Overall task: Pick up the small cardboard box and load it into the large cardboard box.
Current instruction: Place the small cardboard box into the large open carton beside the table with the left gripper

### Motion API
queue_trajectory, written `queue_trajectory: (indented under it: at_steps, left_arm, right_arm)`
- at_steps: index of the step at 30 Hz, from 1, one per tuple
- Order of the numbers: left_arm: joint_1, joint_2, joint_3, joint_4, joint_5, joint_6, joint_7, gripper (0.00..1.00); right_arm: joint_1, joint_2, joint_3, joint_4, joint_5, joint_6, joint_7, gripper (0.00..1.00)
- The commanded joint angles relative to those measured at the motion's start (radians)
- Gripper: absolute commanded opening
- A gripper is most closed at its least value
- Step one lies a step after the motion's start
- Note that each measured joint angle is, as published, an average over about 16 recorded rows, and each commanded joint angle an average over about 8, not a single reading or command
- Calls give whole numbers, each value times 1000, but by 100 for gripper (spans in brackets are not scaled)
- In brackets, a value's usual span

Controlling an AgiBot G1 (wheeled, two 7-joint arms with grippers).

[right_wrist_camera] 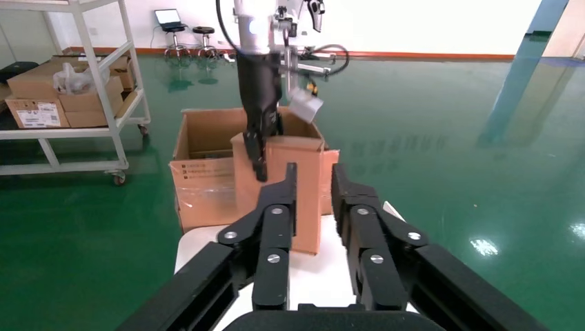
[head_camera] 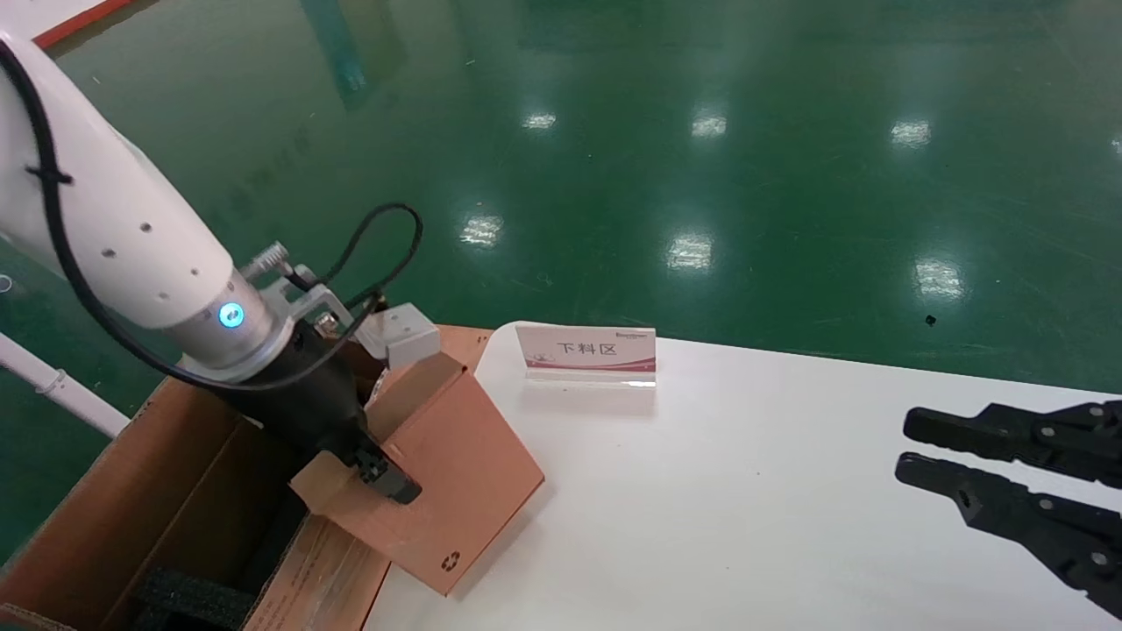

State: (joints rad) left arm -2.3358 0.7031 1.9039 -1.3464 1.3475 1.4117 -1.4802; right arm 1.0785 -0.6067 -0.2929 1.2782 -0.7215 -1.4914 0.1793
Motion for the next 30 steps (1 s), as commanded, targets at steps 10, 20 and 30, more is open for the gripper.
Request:
queue_trajectory:
  at_steps: [10, 20, 30]
  left_arm:
    - [-249, -62, -49, -8, 66, 108, -28, 0]
    - [-505, -155, -18, 3, 69, 180, -13, 0]
    - [-553, -79, 305, 19, 92, 190, -62, 0]
  right_arm:
    - [0, 0, -1, 0, 0, 0, 0, 0]
    - [0, 0, -1, 0, 1, 0, -1, 0]
    - [0, 1, -2, 0, 1, 1, -1, 0]
